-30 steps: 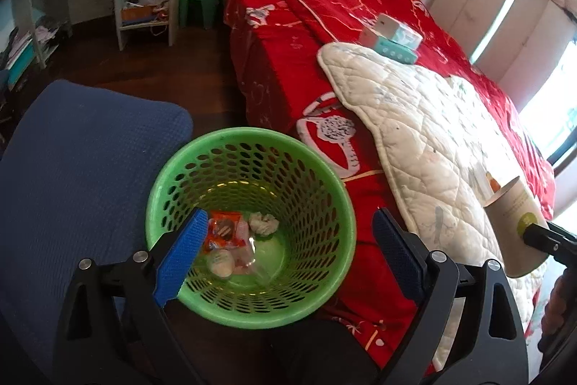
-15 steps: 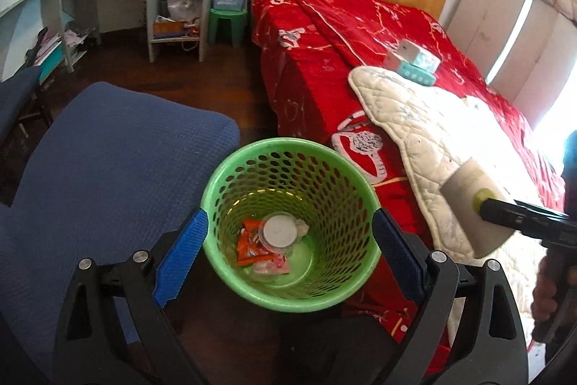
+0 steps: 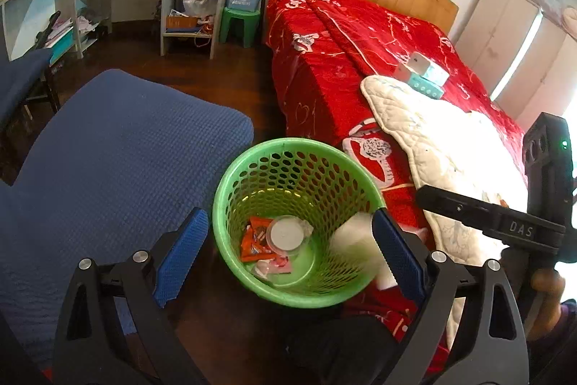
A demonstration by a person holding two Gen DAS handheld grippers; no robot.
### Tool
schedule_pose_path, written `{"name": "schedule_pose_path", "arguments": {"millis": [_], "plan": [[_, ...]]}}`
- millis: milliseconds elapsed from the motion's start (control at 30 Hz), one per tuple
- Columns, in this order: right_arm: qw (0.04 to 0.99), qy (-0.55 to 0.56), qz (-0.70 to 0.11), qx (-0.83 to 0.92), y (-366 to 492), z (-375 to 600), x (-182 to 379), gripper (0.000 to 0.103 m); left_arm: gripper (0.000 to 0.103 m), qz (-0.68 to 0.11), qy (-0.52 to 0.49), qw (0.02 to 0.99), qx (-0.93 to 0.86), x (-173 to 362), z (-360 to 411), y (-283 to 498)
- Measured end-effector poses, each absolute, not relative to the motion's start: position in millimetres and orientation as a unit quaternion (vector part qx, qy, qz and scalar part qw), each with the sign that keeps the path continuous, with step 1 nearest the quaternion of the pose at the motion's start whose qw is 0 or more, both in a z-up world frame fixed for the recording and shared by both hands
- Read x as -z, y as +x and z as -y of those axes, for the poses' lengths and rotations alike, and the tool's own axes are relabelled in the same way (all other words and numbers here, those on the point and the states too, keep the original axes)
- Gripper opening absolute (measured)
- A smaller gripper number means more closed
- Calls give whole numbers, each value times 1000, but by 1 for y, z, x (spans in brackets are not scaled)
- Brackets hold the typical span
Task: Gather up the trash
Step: 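Carry the yogurt tub and paper cup to the green wastebasket and open both tools, then move both tools back to the pad toward the foam block and orange food piece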
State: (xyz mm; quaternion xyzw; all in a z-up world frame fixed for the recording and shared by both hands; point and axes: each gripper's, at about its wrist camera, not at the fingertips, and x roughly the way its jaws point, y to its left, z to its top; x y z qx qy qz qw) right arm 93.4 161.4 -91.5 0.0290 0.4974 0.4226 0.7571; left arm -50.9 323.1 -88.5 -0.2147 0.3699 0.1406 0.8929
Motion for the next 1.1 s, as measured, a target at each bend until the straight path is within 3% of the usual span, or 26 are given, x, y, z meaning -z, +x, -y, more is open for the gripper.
{"name": "schedule_pose_path", "arguments": {"millis": [467,1100], "plan": [[780,12,-494,-383,91,-95,87,77,91,-375,-212,894,-121,89,-306,-40],[864,58,-460,-196,129,127,68,78,91,-400,-173,899,-44,79,-224,18]]}}
